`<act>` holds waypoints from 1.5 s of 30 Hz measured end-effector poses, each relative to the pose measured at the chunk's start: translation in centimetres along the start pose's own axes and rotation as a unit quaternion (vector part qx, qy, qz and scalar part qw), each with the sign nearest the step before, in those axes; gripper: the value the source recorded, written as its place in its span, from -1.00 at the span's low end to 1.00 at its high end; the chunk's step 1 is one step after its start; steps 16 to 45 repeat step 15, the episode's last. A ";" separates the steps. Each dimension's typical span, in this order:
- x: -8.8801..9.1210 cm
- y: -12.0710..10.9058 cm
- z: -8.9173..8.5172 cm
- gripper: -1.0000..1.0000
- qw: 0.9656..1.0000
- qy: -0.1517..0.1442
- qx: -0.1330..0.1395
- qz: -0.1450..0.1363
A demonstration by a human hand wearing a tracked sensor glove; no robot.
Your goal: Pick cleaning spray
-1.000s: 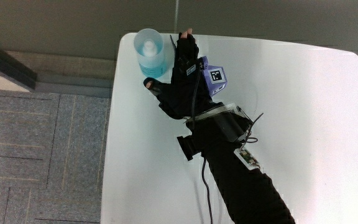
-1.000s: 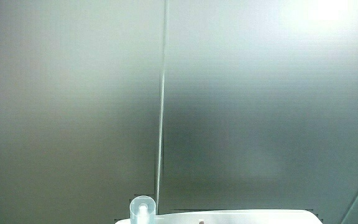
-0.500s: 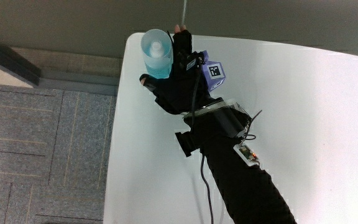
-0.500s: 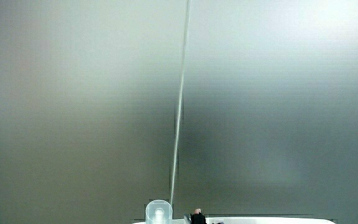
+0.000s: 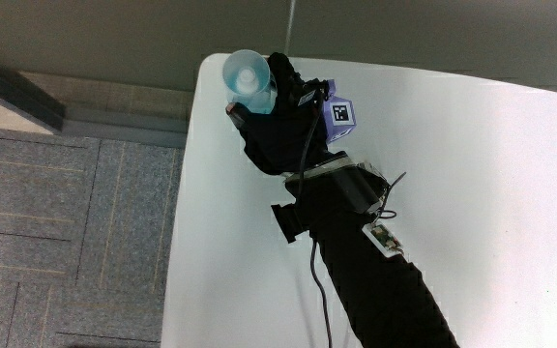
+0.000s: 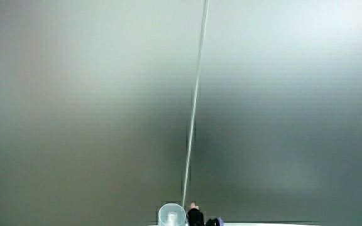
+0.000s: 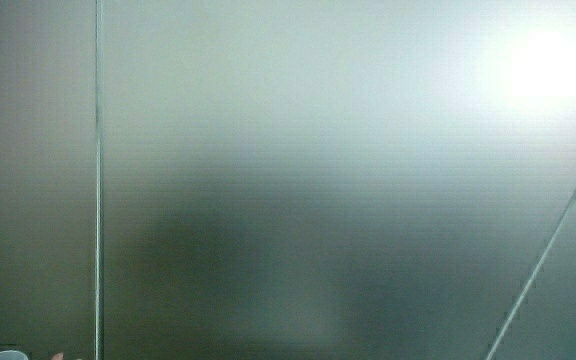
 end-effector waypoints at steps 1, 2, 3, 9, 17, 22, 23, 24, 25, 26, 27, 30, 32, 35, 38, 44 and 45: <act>0.1 0.0 0.1 1.00 1.000 0.006 0.003 -0.001; 0.1 -0.1 0.2 1.00 1.000 0.008 0.005 -0.003; 0.1 -0.2 0.3 1.00 1.000 0.011 0.007 0.002; -0.6 -0.1 -0.3 1.00 0.999 0.017 -0.007 0.031; -1.5 -0.7 -1.3 1.00 0.998 0.022 -0.022 0.053; -1.5 -0.7 -1.3 1.00 0.998 0.022 -0.022 0.053; -1.5 -0.7 -1.3 1.00 0.998 0.022 -0.022 0.053; -1.5 -0.7 -1.3 1.00 0.998 0.022 -0.022 0.053; -1.5 -0.7 -1.3 1.00 0.998 0.022 -0.022 0.053; -1.5 -0.7 -1.3 1.00 0.998 0.022 -0.022 0.053; -1.5 -0.7 -1.3 1.00 0.998 0.022 -0.022 0.053; -1.5 -0.7 -1.3 1.00 0.998 0.022 -0.022 0.053; -1.5 -0.7 -1.3 1.00 0.998 0.022 -0.022 0.053; -1.5 -0.7 -1.3 1.00 0.998 0.022 -0.022 0.053; -1.5 -0.7 -1.3 1.00 0.998 0.022 -0.022 0.053; -1.5 -0.7 -1.3 1.00 0.998 0.022 -0.022 0.053; -1.5 -0.7 -1.3 1.00 0.998 0.022 -0.022 0.053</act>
